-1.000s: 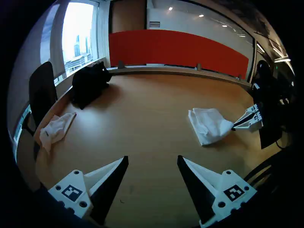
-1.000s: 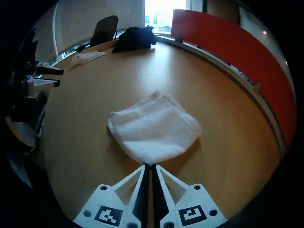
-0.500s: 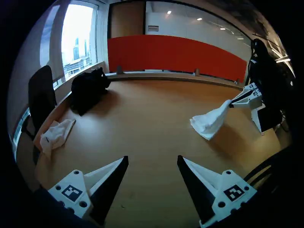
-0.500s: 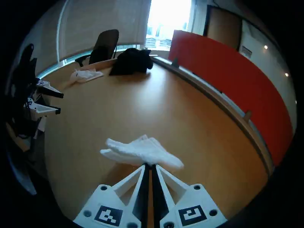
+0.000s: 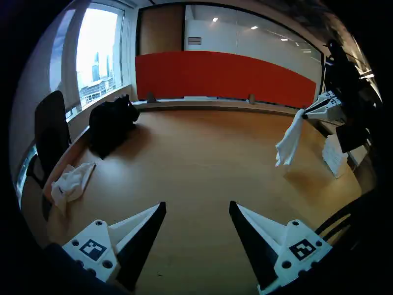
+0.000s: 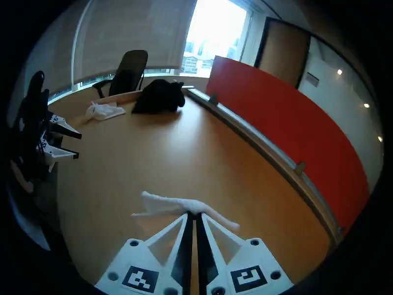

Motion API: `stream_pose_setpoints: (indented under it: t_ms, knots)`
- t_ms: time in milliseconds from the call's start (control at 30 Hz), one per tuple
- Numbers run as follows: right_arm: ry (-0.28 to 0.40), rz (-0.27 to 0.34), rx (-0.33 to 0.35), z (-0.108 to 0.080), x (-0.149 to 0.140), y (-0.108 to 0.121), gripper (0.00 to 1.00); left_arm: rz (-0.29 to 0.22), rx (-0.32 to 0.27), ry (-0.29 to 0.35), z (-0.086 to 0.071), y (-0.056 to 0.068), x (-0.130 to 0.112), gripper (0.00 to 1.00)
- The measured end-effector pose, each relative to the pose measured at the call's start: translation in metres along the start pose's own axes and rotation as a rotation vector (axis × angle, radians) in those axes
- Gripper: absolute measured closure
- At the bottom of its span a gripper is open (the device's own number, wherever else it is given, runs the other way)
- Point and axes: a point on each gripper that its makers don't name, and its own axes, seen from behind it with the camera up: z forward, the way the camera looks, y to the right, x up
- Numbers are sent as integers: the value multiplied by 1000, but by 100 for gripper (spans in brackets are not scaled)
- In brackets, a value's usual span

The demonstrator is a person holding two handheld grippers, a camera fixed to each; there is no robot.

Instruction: Fold towel

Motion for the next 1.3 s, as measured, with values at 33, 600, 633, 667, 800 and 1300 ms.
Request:
stream_pose_setpoints:
  t_ms: [33, 600, 633, 667, 800, 1300]
  knots:
    - [0, 3, -4, -4, -1, 4, 96, 2, -2, 2, 0, 1, 1, 5]
    - [-42, 14, -74, -63, -28, 82, 96, 18, -20, 4, 7, 14, 11, 4]
    - [-47, 13, -75, -67, -31, 86, 96, 19, -19, 3, 7, 14, 12, 4]
    - [-51, 13, -76, -70, -33, 90, 96, 21, -19, 2, 7, 14, 12, 4]
    - [-60, 23, -88, -83, -42, 109, 96, 24, -14, 0, 9, 14, 14, 5]
    - [-118, 58, -170, -131, -80, 184, 96, 38, -10, -18, 11, 22, 15, 4]
